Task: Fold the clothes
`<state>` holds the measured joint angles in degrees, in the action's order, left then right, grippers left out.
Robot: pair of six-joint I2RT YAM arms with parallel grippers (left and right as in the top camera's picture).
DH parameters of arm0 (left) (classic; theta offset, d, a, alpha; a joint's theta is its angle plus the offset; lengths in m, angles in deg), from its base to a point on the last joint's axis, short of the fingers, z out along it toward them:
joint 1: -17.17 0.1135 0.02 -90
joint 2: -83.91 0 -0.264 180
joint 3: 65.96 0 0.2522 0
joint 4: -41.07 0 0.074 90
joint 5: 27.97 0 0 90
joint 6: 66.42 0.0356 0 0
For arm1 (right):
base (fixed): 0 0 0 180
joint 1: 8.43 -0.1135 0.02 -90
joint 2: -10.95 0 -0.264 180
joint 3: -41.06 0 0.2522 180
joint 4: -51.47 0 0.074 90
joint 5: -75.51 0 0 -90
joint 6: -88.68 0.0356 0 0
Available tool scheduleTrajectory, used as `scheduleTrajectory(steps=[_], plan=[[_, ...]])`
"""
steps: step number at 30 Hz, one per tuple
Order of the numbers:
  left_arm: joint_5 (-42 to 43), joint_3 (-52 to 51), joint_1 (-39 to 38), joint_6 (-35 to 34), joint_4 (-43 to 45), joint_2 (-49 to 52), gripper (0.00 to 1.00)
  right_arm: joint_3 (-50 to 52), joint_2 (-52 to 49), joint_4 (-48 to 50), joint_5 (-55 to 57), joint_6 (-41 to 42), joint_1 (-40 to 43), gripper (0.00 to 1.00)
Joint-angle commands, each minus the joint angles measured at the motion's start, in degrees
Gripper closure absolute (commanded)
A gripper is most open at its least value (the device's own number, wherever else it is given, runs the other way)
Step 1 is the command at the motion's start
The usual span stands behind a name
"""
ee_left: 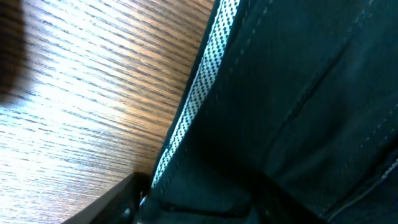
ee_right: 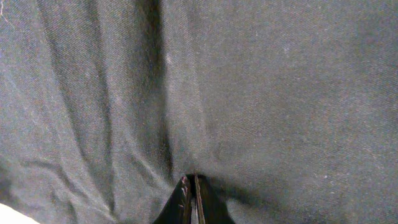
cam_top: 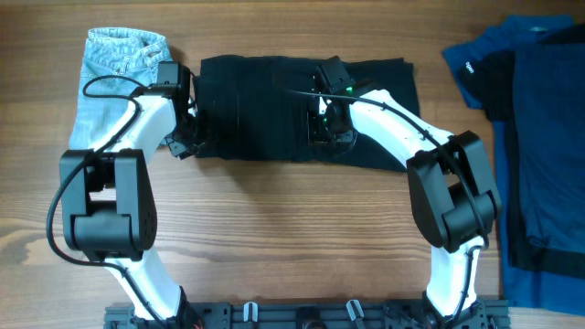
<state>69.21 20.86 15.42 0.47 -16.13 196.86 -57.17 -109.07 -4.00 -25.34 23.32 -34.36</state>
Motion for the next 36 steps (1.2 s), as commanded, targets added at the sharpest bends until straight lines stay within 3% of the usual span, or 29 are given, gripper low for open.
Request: scheduleTrajectory(steps=[1, 9, 12, 13, 16, 19, 22, 31, 36], plan=[[-0.11, -0.85, 0.00, 0.39, -0.33, 1.20, 0.33, 0.61, -1.46, -0.33, 0.63, 0.90, 0.07, 0.96], [-0.11, -0.85, -0.39, 0.37, -1.31, 1.22, 0.36, 0.61, -2.51, -0.33, 0.61, 0.90, 0.07, 0.96], [-0.09, -0.85, -1.31, 0.33, -1.64, 1.22, 0.54, 0.61, -2.51, -0.33, 0.61, 0.92, 0.07, 0.96], [-0.09, -0.85, -2.01, 0.20, -1.81, 1.22, 0.70, 0.61, -2.51, -0.33, 0.61, 0.94, 0.07, 0.96], [-0.17, -0.83, -3.23, 0.44, -2.03, 1.20, 0.96, 0.61, -2.51, -0.33, 0.59, 0.94, 0.07, 0.96], [-0.37, -0.20, -3.32, 0.42, -2.40, 0.55, 0.96, 0.59, -2.51, -0.35, 0.15, 0.66, 0.09, 0.96], [-1.44, 1.88, -3.06, 0.63, -4.33, -1.38, 0.96, -0.98, -1.77, -1.70, -5.66, -6.73, 0.74, 0.96], [-1.44, 4.72, -3.08, 3.23, -6.75, -8.76, 0.95, -3.67, 3.56, -7.50, -5.75, -3.10, 3.41, 0.96], [-1.42, 4.98, -3.08, 3.23, -6.08, -11.10, 0.94, -0.35, 3.23, -6.91, -6.80, -1.27, 2.01, 0.96]])
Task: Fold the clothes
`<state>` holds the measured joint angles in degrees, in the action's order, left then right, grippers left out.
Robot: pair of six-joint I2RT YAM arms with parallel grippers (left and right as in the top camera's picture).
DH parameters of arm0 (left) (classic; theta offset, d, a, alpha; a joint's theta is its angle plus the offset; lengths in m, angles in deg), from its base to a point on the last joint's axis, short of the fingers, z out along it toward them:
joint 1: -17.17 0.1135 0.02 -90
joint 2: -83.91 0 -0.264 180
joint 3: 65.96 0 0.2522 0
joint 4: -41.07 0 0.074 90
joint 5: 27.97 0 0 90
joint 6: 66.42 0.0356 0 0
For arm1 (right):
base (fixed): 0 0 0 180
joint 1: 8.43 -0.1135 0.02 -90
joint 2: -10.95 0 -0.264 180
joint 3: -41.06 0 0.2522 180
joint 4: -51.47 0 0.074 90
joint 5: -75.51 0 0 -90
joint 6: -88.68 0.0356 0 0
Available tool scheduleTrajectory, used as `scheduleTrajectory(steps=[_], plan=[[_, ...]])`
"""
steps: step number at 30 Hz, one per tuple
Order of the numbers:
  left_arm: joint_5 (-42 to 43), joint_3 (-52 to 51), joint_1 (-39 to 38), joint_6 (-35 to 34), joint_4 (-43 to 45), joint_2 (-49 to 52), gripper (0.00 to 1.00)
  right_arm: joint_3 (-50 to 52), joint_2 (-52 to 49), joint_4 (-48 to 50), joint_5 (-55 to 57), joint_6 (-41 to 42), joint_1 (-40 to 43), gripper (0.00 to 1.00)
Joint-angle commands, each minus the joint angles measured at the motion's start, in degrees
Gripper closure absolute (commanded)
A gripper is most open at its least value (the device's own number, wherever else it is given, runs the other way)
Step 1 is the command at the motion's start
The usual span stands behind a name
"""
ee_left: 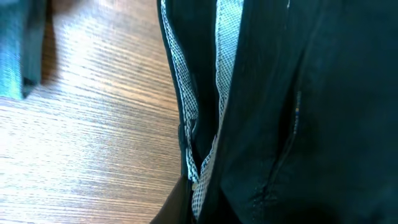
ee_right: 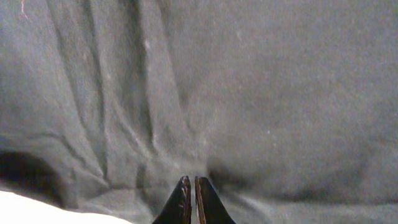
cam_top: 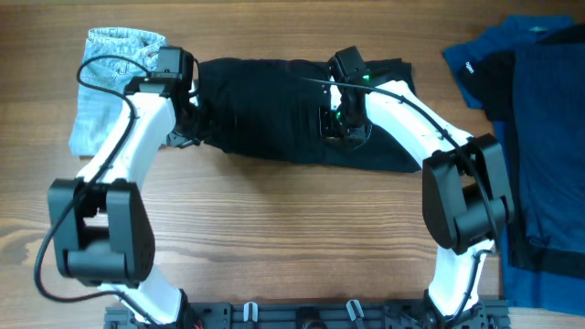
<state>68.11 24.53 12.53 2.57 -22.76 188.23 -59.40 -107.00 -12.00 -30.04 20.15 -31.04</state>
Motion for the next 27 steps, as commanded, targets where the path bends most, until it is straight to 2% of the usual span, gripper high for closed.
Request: scheduleTrajectory(steps=[1, 7, 9, 13, 16, 18, 20, 23, 24, 25, 27], plan=[[-0.33, 1.31, -0.20, 1.14, 0.70, -2.75, 0.93, 2.78, 1.16, 1.99, -2.47, 2.69, -1.62, 0.96], [-0.33, 1.36, -0.20, 1.16, 1.20, -3.82, 0.92, 8.50, 1.16, 7.32, -3.23, 5.73, -2.36, 0.96], [-0.33, 1.40, -0.20, 1.16, 1.20, -3.93, 0.93, 12.02, 1.16, 11.02, -8.15, 6.93, -2.36, 0.96], [0.61, 1.40, -0.26, 1.11, 0.96, -3.93, 0.94, 17.97, 1.16, 17.79, -8.48, 10.19, -2.34, 0.96], [0.74, 1.25, -0.39, -0.04, -0.28, -3.91, 0.92, 18.73, 1.16, 18.25, -8.50, 10.19, -2.29, 0.96], [0.72, 1.11, -0.39, -2.27, -2.10, -3.76, 0.77, 18.73, 1.18, 18.23, -8.55, 10.19, -2.29, 0.96], [0.70, 1.11, -0.39, -2.62, -3.41, -3.28, 0.68, 18.73, 1.18, 18.18, -8.68, 10.16, -2.29, 0.96], [0.70, 0.46, -0.39, -3.91, -5.25, -1.68, 0.34, 18.73, 1.18, 18.23, -8.94, 10.03, -2.29, 0.96], [0.50, 0.04, -0.39, -3.91, -5.25, -1.09, 0.16, 18.73, 1.18, 18.25, -8.94, 10.01, -2.29, 0.96], [0.20, -0.22, -0.37, -3.87, -4.96, -0.35, 0.10, 18.73, 1.18, 18.34, -8.94, 10.01, -2.29, 0.96], [-2.32, -0.35, -0.22, -3.82, -2.12, 1.03, 0.06, 18.73, 1.18, 18.43, -8.94, 10.01, -2.29, 0.96]])
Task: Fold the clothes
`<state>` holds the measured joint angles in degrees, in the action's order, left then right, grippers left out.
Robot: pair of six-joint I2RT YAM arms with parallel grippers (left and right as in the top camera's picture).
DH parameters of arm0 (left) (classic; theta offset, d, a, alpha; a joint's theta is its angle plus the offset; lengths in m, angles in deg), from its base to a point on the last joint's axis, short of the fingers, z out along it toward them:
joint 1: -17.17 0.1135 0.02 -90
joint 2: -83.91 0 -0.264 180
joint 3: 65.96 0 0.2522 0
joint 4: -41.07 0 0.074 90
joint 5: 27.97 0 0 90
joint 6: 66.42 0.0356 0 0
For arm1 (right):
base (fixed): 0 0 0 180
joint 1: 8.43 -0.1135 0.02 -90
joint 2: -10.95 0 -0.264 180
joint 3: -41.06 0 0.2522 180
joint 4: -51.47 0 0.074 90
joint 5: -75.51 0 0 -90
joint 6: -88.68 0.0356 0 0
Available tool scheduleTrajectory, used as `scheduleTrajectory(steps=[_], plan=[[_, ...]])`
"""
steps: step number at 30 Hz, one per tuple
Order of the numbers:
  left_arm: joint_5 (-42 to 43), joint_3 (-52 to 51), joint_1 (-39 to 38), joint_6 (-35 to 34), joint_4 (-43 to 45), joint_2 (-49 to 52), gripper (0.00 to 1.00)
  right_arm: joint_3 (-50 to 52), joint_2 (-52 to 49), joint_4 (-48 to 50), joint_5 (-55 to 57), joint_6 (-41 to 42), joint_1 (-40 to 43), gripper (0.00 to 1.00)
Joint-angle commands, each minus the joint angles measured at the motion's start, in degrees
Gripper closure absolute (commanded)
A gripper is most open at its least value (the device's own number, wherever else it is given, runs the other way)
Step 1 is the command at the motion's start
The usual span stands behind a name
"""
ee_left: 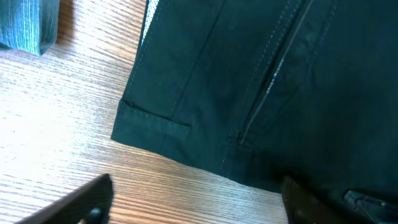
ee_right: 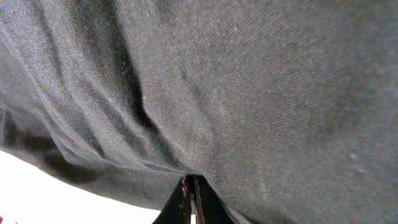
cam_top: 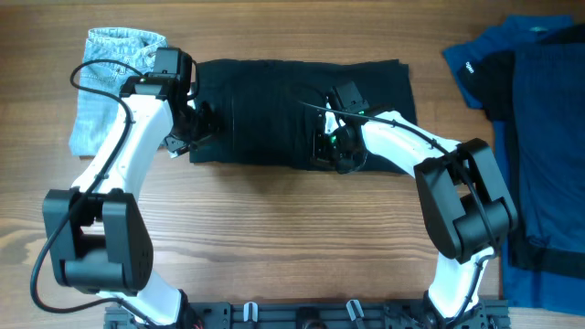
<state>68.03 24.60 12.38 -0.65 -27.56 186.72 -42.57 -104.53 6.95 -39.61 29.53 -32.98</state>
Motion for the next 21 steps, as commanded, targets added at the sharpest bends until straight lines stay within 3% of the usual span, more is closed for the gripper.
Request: scheduleTrajectory(steps=[1, 7, 12, 21], plan=[[-2.89, -0.42, 0.09, -0.07, 5.14, 2.71, 0.06, 1.90, -1.29, -0.50, 0.63, 0.63, -0.35, 0.96], [-5.11, -0.39, 0.17, 4.76, 19.23, 3.74, 0.12, 1.90, -1.29, 0.00, 0.63, 0.57, -0.35, 0.96], [-11.50, -0.39, 0.20, 6.54, 22.18, 7.52, 0.13, 1.90, -1.29, 0.02, 0.63, 0.17, -0.35, 0.96], [-11.45, -0.39, 0.90, 15.08, 28.85, 13.51, 0.15, 1.90, -1.29, 0.28, 0.63, 0.42, -0.35, 0.96]])
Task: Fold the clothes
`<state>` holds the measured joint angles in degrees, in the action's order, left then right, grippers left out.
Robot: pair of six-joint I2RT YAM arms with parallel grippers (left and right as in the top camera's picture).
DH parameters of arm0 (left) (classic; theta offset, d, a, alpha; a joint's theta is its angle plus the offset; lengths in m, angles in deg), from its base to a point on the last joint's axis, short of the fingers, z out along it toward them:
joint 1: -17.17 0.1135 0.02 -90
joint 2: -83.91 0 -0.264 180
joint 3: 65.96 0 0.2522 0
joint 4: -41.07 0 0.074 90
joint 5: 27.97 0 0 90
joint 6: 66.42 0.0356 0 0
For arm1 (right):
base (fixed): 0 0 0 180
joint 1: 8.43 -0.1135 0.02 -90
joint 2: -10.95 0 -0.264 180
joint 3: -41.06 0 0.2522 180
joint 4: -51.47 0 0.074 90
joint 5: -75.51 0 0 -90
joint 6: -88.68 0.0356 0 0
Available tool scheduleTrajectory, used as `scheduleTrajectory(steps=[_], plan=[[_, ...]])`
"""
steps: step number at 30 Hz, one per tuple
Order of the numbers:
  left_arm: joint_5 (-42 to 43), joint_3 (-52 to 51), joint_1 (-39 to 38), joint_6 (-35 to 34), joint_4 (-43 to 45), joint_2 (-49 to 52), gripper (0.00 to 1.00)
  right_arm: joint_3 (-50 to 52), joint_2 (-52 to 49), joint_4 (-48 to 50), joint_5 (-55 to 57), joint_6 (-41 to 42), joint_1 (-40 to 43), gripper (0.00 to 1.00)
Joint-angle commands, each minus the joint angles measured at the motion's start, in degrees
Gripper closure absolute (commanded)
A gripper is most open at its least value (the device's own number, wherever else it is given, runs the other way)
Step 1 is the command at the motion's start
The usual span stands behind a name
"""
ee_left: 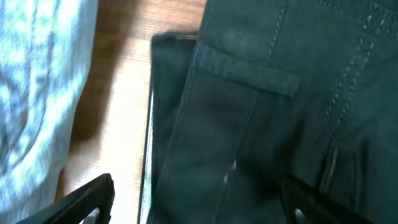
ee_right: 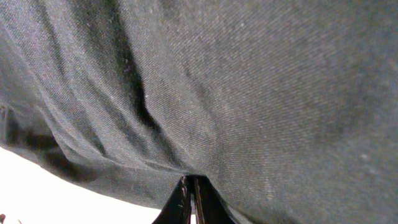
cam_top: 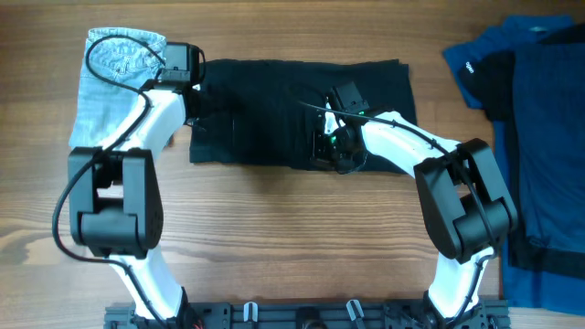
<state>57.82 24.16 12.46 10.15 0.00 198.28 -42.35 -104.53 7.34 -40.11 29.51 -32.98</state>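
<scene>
Black trousers (cam_top: 274,110) lie folded into a long rectangle across the middle of the table. My left gripper (cam_top: 198,90) hovers open over their far left corner, at the waistband (ee_left: 249,68), with its fingers (ee_left: 93,194) wide apart and nothing between them. My right gripper (cam_top: 329,146) is shut on the black cloth (ee_right: 249,93) near the front edge of the fold, its fingertips (ee_right: 186,190) pressed together under a pucker of fabric.
Folded light denim jeans (cam_top: 110,87) lie just left of the trousers, also seen as pale denim (ee_left: 37,93). A heap of blue and dark garments (cam_top: 539,137) fills the right side. A black rail (cam_top: 302,315) runs along the front edge.
My left gripper, still open, has moved from the front left corner of the trousers to their far left corner. The right gripper and the trousers have not moved.
At first both grippers held the trousers, the left at the waist edge and the right mid-cloth. Then both were farther back with the cloth pulled up. After that the trousers lay as a neat rectangle, with the left open and the right still pinching near the front edge.
</scene>
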Motion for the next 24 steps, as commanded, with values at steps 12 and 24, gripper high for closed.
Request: scheduleTrajectory(steps=[12, 24], plan=[[7.58, 0.02, 1.51, 4.28, -0.55, 7.26, 0.28, 1.68, -1.29, -0.04, 1.14, 0.70, -0.35, 0.95], [8.90, 0.02, 1.73, 4.26, -4.09, 7.61, 0.39, 1.68, -1.29, -0.07, 1.16, 0.68, -0.35, 0.96]])
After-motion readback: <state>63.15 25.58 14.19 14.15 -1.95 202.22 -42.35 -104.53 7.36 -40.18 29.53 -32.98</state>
